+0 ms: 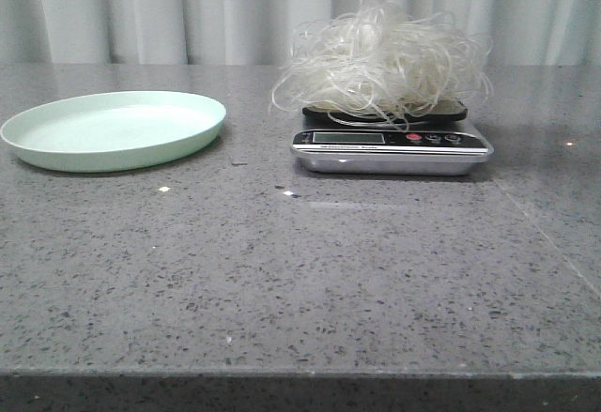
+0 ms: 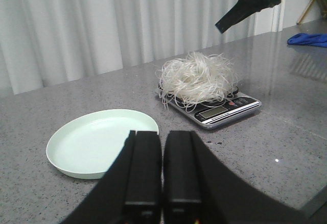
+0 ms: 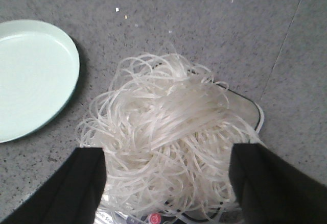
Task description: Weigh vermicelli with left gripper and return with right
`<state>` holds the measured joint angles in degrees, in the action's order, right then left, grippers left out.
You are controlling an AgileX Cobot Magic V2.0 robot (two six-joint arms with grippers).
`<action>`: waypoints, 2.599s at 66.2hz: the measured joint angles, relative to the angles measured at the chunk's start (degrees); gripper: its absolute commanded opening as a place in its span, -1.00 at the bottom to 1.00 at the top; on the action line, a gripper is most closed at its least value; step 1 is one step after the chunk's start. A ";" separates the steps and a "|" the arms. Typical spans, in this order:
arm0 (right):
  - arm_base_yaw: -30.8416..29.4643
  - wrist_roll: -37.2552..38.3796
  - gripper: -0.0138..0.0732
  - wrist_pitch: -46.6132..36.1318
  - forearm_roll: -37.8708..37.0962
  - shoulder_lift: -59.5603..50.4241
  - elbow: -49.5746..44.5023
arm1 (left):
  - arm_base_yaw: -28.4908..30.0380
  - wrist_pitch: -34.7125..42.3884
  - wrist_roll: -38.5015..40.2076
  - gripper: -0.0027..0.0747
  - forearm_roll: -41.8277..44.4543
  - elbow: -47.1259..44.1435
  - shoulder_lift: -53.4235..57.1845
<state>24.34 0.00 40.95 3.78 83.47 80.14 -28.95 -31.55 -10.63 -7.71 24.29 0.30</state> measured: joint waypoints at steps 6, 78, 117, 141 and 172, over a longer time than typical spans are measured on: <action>0.00 -0.30 0.70 2.46 0.00 4.98 3.51 | 0.00 0.00 0.00 -0.60 0.00 0.00 0.00; 4.06 -0.62 -0.26 26.01 4.11 27.78 43.91 | 0.00 0.00 0.00 -0.60 0.00 0.00 0.00; 17.49 0.00 -0.02 18.92 8.14 42.53 49.97 | 0.00 0.00 0.00 -0.60 0.00 0.00 0.00; 17.28 0.00 0.72 17.80 9.85 44.74 50.22 | 0.00 0.00 0.00 -0.60 0.00 0.00 0.00; 3.61 -0.97 0.72 29.91 8.70 28.86 51.02 | 0.00 0.00 0.00 -0.60 0.00 0.00 0.00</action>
<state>27.95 -0.97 70.86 12.48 112.33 131.16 -28.95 -31.55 -10.63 -7.71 24.29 0.30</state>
